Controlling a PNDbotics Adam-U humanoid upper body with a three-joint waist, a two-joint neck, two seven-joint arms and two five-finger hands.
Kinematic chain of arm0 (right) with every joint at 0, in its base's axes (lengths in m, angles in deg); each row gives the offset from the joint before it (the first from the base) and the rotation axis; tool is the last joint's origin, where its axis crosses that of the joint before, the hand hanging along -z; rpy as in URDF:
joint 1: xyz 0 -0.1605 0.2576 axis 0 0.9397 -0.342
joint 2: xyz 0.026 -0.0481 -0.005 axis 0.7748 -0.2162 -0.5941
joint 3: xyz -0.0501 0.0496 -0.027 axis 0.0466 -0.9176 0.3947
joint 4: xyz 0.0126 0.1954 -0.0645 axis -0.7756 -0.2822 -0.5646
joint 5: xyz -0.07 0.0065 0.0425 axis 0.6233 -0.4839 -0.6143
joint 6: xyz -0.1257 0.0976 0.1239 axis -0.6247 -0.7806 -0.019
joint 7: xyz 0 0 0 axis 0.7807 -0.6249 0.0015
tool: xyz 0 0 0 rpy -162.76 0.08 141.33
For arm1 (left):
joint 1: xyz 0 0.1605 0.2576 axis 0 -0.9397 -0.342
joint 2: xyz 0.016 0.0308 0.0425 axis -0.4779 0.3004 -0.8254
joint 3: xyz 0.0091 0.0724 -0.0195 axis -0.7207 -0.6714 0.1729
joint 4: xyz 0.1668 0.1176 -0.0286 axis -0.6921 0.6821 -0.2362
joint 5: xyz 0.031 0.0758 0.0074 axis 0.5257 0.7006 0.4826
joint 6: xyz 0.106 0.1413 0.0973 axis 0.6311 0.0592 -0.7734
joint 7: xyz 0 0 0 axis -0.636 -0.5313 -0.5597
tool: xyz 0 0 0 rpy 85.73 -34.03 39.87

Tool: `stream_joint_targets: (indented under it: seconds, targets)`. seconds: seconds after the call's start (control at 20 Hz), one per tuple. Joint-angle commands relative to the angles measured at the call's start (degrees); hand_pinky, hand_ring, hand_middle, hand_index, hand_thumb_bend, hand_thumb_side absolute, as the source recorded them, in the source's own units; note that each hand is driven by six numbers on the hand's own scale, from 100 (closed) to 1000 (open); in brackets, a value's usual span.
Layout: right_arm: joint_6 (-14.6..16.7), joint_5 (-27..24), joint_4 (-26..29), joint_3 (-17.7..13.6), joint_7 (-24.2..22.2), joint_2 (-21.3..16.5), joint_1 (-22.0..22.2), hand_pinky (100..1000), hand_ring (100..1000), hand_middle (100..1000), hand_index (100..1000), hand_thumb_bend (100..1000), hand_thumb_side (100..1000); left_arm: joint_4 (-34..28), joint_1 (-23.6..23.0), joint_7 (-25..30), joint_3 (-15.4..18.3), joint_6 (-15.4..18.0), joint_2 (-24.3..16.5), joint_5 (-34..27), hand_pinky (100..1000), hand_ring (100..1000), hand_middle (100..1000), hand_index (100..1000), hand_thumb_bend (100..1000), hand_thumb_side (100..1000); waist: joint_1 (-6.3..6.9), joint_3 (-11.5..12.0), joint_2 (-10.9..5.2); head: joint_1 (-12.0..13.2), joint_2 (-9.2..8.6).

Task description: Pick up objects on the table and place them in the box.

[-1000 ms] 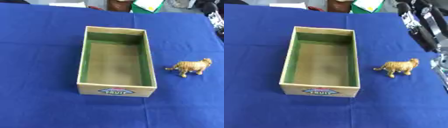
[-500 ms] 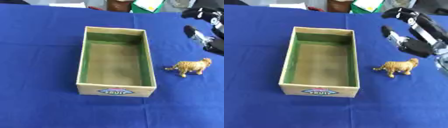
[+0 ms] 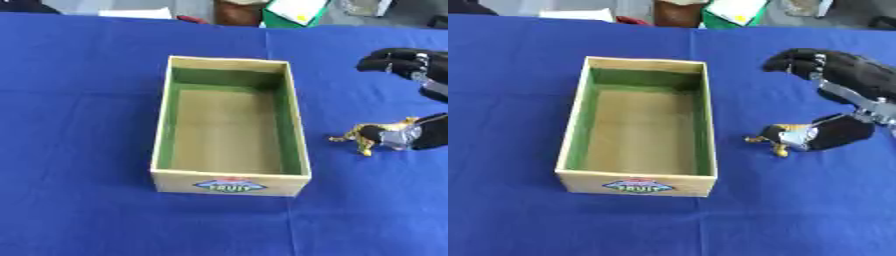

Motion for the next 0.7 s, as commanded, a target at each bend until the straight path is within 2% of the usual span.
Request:
stream_joint_targets:
  seconds: [0.05,0.15,0.3,0.45,0.7]
  targets:
    - [-0.58,2.97,-0.64,-1.29,-2.7,-1.31,0.0,977,999,923,1000,387,652,-0.95,0.58,0.21,0.12,0.08,-0.6,-0.08,497,552,534,694,100,466,0.08,-0.04,-0.77,0.04,-0.72]
    - [-0.96,4.55,-1.7,-1.26,-4.27,-0.98,0.17,978,999,928,1000,347,630,-0.95,0.55,0.22,0.12,0.09,-0.58,-0.07,497,552,534,693,100,465,0.06,-0.01,-0.8,0.05,-0.69]
    - [-1.41,7.17,-3.62,-1.1,-6.89,-0.17,0.31,983,989,936,1000,192,600,-0.95,0.55,0.26,0.11,0.09,-0.58,-0.06,497,553,534,693,100,465,0.0,0.05,-0.82,0.14,-0.73]
    - [-1.62,10.11,-4.72,-0.65,-9.84,0.74,0.54,987,988,943,1000,205,575,-0.95,0.54,0.32,0.14,0.05,-0.57,-0.05,498,553,534,693,100,464,-0.02,0.15,-0.8,0.18,-0.72]
    - [-2.03,14.77,-6.5,-0.41,-14.5,1.31,0.4,973,980,948,1000,323,545,-0.95,0.57,0.57,0.1,0.05,-0.58,0.01,498,553,533,691,100,459,-0.12,0.19,-0.78,0.15,-0.58]
